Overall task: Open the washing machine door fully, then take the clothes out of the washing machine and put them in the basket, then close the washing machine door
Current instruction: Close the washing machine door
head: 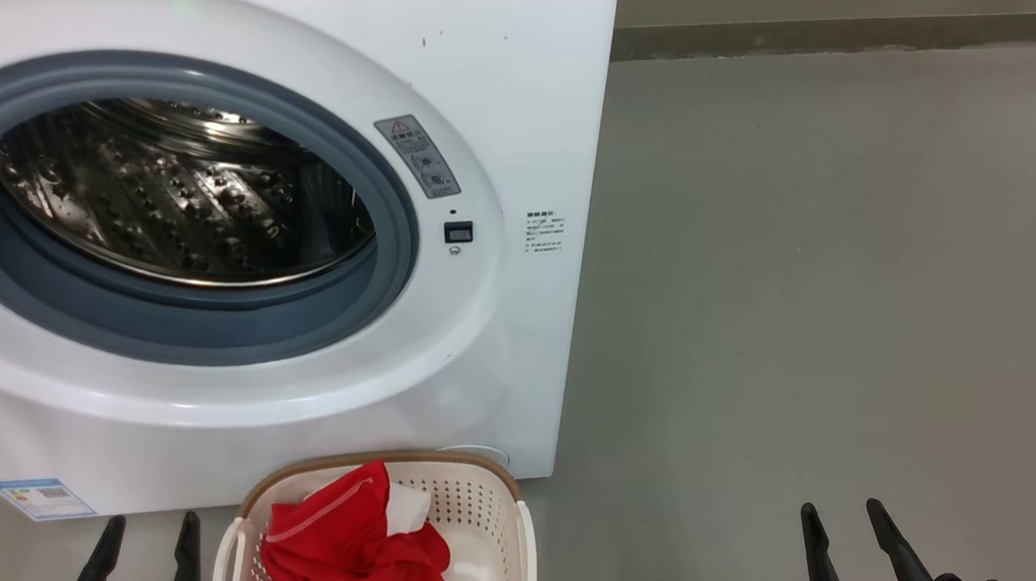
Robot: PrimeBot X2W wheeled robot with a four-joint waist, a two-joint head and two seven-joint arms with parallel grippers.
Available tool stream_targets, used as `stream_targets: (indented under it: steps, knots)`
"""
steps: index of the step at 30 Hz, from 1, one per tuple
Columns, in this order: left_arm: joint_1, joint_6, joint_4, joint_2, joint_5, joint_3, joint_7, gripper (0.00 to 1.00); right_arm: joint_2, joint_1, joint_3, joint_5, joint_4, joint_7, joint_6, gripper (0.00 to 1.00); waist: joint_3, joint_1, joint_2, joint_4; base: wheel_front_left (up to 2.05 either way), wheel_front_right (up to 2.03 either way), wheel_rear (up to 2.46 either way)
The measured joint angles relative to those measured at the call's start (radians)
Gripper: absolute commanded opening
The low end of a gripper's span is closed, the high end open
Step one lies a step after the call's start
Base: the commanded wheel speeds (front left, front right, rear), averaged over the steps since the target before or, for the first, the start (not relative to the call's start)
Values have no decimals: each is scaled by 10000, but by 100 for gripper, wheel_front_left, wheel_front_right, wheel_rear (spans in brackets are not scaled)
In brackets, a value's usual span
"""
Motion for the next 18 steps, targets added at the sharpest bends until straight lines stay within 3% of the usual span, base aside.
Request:
stream_targets:
  steps: [18]
  knots:
    - [-1, 0, -23, -13, -2, -2, 0, 100, 10, -4, -27, 2, 0, 0, 0, 100, 19, 0, 0, 40, -123, 123, 0]
